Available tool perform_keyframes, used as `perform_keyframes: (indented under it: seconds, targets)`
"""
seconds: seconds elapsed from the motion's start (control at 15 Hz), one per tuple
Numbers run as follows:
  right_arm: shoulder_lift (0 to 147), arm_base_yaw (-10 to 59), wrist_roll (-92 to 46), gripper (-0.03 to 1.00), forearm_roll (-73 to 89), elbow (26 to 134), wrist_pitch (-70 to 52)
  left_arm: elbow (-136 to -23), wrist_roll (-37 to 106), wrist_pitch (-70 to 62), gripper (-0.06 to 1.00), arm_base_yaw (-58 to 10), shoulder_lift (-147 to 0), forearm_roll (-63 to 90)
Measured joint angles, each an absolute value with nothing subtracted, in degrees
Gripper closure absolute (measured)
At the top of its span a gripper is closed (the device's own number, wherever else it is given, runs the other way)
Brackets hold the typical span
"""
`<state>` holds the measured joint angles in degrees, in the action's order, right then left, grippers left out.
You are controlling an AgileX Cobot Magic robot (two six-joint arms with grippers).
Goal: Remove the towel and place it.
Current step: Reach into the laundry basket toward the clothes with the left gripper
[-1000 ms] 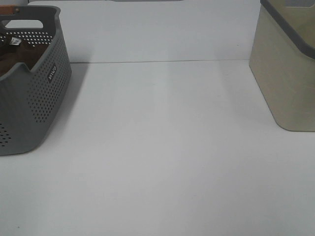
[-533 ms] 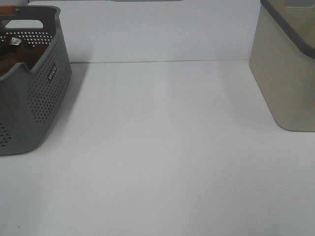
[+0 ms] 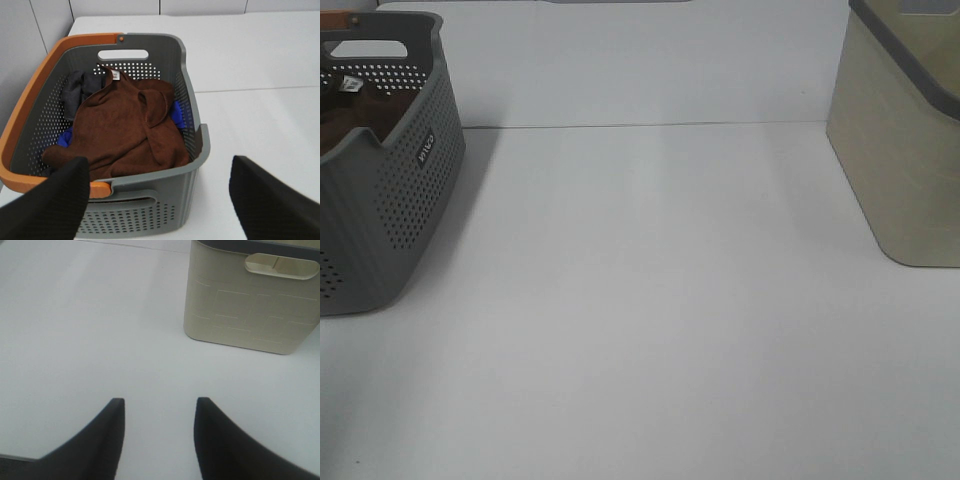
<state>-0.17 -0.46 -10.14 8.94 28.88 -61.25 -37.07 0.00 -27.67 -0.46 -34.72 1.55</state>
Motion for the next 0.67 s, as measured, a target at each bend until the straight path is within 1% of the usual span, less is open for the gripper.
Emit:
perform_keyframes:
  seconds: [0.07, 0.2, 0.27, 0.53, 0.67]
  targets:
    - [-0.17, -0.46, -10.14, 0.53, 8.94, 28.88, -61.25, -38.56, 0.00, -27.56, 0.21, -0.46, -37.70, 0.86]
    - [-0.17, -0.46, -10.14, 0.53, 8.94, 28.88, -61.25, -44.81, -1.09, -27.27, 0.21, -0.46, -48.82, -2.35]
    - [-0.17, -0.46, -10.14, 0.53, 9.00, 28.88, -61.25, -51.17, -4.64, -27.22, 0.21, -0.46, -59.87, -6.47]
    - [-0.17, -0.46, -10.14, 0.53, 9.00, 28.88, -61.25, -64.97, -15.30, -28.59, 0.21, -0.46, -79.01, -14.95]
    - [-0.17, -0.46, -10.14, 0.53, 9.00, 28.88, -61.25, -73.51, -18.05, -31.17, 0.21, -0.46, -88.06, -16.79]
